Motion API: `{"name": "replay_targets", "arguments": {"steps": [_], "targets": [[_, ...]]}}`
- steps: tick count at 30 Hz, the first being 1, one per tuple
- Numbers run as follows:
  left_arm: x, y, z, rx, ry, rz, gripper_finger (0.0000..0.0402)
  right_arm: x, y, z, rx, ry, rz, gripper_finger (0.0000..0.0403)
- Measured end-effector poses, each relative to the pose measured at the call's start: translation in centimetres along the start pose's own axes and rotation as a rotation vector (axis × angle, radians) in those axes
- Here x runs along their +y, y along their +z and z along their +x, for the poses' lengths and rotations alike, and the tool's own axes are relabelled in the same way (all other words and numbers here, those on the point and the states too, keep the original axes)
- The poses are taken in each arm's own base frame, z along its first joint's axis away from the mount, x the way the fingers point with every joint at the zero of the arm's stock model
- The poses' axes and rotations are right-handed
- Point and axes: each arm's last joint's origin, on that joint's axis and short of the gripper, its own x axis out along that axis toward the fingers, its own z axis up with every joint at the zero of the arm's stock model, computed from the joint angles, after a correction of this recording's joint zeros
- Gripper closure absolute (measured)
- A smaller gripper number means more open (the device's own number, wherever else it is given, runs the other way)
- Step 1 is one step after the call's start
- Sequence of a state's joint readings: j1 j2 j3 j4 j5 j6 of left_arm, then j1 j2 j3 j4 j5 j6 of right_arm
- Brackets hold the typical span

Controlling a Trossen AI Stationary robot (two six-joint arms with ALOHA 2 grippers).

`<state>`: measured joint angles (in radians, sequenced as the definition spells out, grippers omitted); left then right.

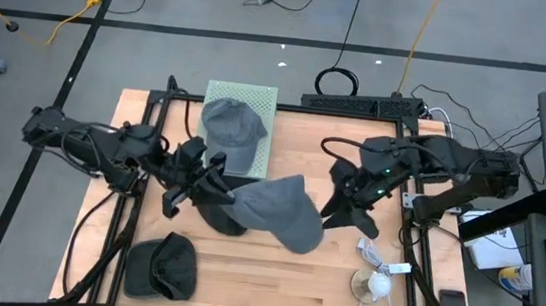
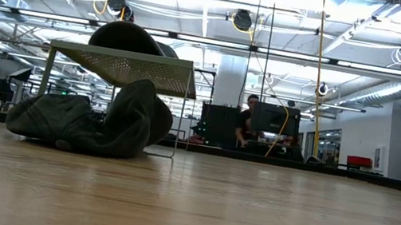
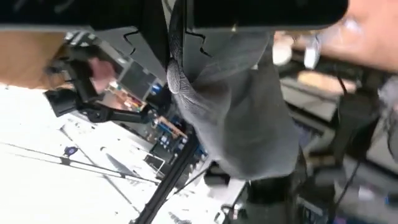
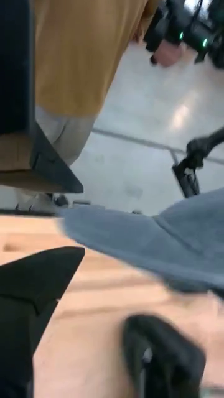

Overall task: Pick & Place hat
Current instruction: Stack the gray cap on the gray cap on the shelf

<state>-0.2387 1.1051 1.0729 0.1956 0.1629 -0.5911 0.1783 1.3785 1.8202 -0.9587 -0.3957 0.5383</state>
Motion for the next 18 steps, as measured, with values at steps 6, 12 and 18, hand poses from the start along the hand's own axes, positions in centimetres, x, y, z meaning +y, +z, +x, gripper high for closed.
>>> {"name": "replay_targets", "arguments": {"steps": [6,12,18], "targets": [[0.7,0.0,-1.1,0.101,0.049,-0.105,0.0383,-0.1,-1.4,-2.4,-0.023,-0.145,0.016,0.0233],[-0.6,2.2,-2.1,0.291,0.173,-0.065,0.0383,0.1,-1.8,-4.2,-0.108,-0.213,-0.008,0.0237],[-2.3,4.5,-2.7,0.472,0.261,-0.012,0.0383,0.1,-1.8,-4.5,-0.124,-0.237,-0.056,0.0237]]}}
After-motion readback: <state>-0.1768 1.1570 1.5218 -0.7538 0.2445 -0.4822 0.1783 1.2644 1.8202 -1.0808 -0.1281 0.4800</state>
